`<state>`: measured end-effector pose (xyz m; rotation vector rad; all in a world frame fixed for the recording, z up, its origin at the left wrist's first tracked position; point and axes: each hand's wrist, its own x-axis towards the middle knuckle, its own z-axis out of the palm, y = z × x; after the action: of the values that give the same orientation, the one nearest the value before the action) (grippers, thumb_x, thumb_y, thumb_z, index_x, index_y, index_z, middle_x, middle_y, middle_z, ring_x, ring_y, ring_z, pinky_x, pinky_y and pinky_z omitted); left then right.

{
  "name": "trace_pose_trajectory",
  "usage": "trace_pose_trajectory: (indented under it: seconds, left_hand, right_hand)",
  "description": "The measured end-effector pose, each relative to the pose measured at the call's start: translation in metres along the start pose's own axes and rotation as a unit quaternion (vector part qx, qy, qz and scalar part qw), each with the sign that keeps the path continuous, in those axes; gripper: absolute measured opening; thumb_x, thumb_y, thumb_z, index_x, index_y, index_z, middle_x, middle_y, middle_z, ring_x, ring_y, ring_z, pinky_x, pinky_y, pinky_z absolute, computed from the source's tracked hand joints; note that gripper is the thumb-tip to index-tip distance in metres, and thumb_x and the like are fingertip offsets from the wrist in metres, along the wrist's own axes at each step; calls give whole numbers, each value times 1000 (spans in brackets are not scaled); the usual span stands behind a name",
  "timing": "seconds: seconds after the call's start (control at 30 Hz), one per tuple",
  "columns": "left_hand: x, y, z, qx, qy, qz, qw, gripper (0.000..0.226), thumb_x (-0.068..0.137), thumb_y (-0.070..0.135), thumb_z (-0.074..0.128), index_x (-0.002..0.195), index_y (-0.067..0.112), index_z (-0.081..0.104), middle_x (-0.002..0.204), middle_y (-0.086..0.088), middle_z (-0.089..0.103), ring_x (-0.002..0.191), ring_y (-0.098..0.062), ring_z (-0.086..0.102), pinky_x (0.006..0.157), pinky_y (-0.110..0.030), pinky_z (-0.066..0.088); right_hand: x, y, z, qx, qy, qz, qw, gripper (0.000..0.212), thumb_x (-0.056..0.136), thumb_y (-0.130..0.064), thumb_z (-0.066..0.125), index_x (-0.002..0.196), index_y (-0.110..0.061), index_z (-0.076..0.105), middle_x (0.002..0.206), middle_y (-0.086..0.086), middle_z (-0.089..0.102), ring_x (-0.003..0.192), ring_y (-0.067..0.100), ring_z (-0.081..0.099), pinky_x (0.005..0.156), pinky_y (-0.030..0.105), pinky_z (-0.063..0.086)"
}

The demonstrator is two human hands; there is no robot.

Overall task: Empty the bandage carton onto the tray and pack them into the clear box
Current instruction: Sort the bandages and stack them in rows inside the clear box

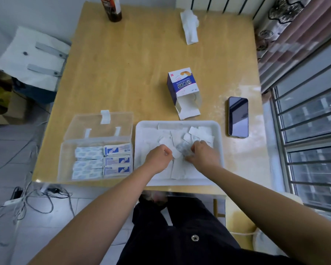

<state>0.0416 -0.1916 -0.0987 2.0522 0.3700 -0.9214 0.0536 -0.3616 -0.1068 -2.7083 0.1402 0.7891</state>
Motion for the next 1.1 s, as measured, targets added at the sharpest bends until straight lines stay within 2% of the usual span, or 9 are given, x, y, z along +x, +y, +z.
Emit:
trace_pose_trajectory:
  seconds: [0.2,0.37,0.47,0.57,0.73,0.8,0.87,0.97,1.1]
  left_hand:
    - [6,-5,3,-21,27,2,999,12,95,20,47,100,17,58,94,-2,60,81,-21,60,80,-38,52]
    - [6,8,7,-131,73,20,989,20,96,26,50,100,11,62,91,-5,64,71,-17,59,76,-38,52]
    - [4,25,16,-287,-34,25,957,30,97,32,45,113,14,63,106,-6,69,93,-19,66,89,-35,50]
    - [2,35,24,-435,-131,17,891,33,100,21,38,123,13,60,121,-8,66,112,-22,61,99,-36,46]
    - [5,35,22,-510,-60,-28,858,30,99,12,34,103,10,64,126,-18,61,114,-27,60,104,-42,43]
    - [8,34,14,-539,2,-84,838,23,99,13,36,94,9,58,109,-21,66,101,-32,64,92,-40,49]
    - [9,29,8,-570,42,-119,812,19,100,11,37,89,9,52,76,-13,57,68,-27,59,69,-35,51]
    - [8,15,3,-512,71,-128,846,20,98,7,35,91,9,53,53,0,34,39,-13,33,46,-25,35]
    - [6,15,4,-436,49,-132,889,26,97,8,32,86,11,56,55,1,27,39,-10,23,46,-24,27]
  right_hand:
    - [11,15,-8,161,-48,18,986,27,78,-27,77,70,-13,56,69,3,53,65,18,50,61,29,41]
    - [8,23,-33,429,-144,68,889,28,78,-25,78,73,-11,54,64,2,46,56,13,37,51,21,32]
    - [6,19,-36,529,-235,69,813,19,77,-19,77,78,-11,60,60,-3,47,49,8,34,47,17,27]
    - [2,12,-33,548,-265,52,792,11,80,-14,75,86,-7,68,63,-2,50,49,7,32,46,17,25]
    - [2,0,-29,525,-240,28,816,14,82,-13,75,90,-6,66,64,-5,58,49,9,36,48,18,32]
    - [6,-2,-29,488,-191,14,852,11,85,-13,70,91,-4,66,75,4,64,51,11,43,49,18,36]
    - [13,4,-29,381,-82,18,921,7,88,-13,64,94,-8,65,79,2,63,60,13,50,50,17,38]
    - [22,16,-25,189,45,33,980,30,86,-24,66,111,-18,52,96,-4,55,79,18,56,61,27,45]
    - [27,27,-17,31,51,-6,998,63,77,-42,74,124,-17,40,122,2,42,89,23,56,64,32,47]
